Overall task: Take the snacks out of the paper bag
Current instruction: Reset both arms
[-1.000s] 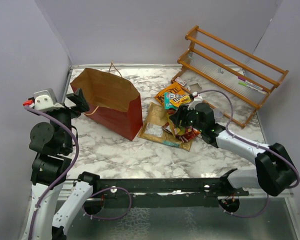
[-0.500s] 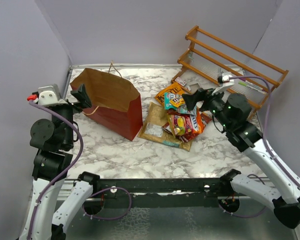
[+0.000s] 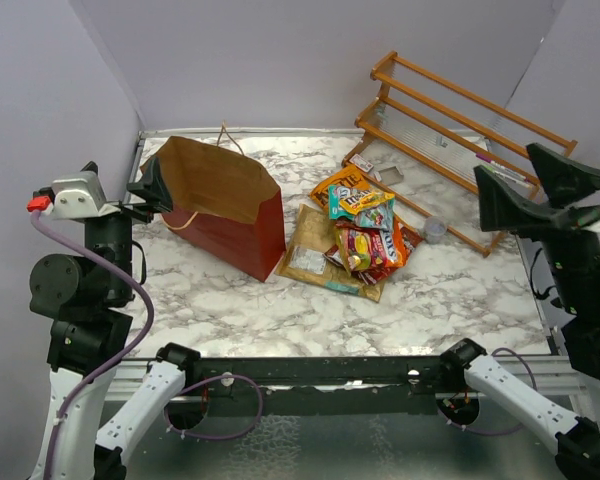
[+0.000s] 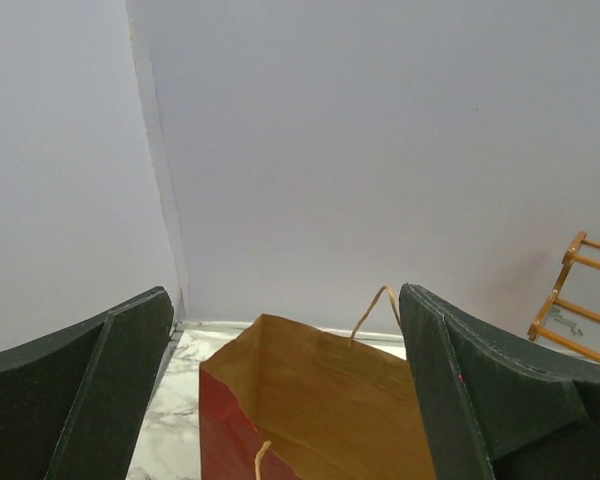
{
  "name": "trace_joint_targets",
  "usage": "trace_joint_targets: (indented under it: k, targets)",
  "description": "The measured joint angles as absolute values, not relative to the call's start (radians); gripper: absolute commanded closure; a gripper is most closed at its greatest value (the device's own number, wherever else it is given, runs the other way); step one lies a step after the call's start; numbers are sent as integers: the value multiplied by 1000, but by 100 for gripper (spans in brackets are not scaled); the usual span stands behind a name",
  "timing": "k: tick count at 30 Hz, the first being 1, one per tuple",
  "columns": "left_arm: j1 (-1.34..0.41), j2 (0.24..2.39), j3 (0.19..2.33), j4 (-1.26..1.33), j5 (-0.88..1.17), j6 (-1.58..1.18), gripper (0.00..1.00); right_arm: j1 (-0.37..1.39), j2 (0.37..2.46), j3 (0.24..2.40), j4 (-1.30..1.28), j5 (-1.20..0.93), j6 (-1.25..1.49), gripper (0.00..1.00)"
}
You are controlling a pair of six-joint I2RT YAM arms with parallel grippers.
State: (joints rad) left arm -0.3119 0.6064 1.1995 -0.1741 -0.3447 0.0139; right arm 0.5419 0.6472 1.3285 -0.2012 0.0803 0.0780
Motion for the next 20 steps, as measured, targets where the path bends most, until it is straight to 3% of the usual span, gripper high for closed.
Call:
trace_joint_targets:
  k: [20]
  targets:
    - [-323, 603, 1210, -160, -344, 60, 1, 542, 627, 1386, -236, 188, 41, 1]
